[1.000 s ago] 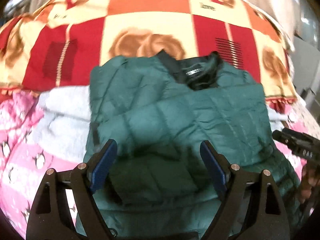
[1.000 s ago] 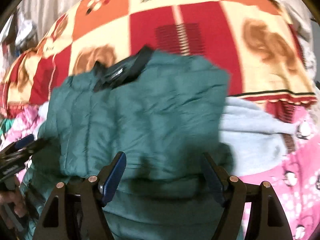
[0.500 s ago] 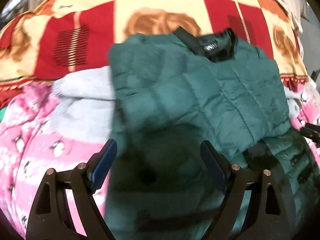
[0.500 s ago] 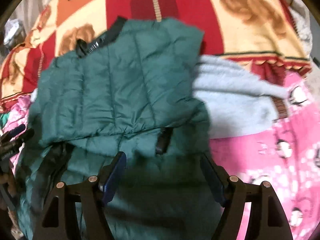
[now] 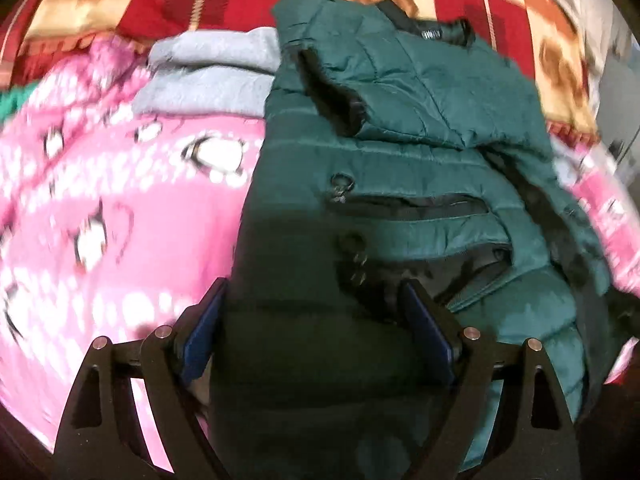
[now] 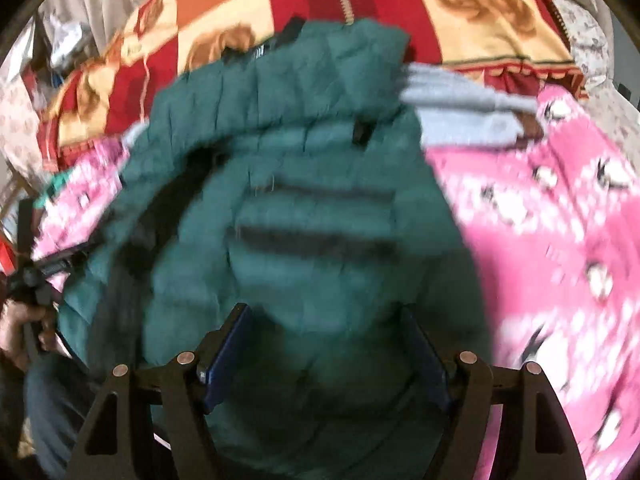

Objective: Fold large clothes

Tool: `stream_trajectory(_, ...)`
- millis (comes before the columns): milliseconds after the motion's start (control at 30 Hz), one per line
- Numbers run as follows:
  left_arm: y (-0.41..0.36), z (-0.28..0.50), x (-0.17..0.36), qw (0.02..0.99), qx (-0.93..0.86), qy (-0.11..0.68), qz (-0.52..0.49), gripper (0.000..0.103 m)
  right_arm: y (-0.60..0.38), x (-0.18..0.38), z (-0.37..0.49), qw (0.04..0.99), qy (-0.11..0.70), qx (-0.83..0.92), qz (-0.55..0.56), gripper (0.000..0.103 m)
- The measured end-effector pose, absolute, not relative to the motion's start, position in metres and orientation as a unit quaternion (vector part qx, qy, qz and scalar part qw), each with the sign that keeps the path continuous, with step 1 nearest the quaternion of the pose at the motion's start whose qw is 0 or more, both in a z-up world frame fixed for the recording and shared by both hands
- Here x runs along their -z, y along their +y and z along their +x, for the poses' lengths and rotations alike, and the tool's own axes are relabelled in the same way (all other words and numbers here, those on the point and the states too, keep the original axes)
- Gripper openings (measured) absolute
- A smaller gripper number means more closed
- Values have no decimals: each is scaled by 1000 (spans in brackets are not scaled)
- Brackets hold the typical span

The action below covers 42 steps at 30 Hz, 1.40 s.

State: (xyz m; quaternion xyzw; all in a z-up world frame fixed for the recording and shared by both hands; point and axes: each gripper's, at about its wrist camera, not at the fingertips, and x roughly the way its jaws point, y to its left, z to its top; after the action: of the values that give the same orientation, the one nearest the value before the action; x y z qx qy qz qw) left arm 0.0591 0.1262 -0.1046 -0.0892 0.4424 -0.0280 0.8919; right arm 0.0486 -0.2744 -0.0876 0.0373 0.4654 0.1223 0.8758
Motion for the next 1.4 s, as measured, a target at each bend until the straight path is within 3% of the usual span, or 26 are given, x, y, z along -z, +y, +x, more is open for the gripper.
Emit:
stream_trajectory(133, 130, 44, 108, 894, 47, 435, -95, 86, -272, 96, 40, 885, 454, -102, 18, 84)
stream_trajectory(300, 130, 29, 110, 903, 54, 415, -99, 86, -271, 99, 43, 884, 455, -102, 8, 85)
stream_trajectory(467, 153, 3, 103, 904, 67, 393, -154, 86, -273, 100, 39, 890, 444, -105, 10, 85)
stream_trajectory(900, 165, -46, 109, 901, 128, 389, -144, 86, -278, 82, 25, 896, 432, -101, 10, 84)
stream_trajectory(1000, 164, -43, 111, 894, 148, 390, -164, 86, -302, 65, 1, 918, 383, -91, 40, 84)
stream_trajectory(1133, 163, -36, 114, 885, 166, 386, -200, 86, -339, 73, -18, 918, 376, -90, 86, 84)
stream_trajectory(1267, 158, -28, 115, 883, 175, 382, -207, 97, -363, 99, -30, 903, 386, -113, 153, 84)
stream_trajectory(1400, 163, -22, 112, 877, 179, 381, -231, 97, -368, 115, -32, 892, 364, -151, 220, 84)
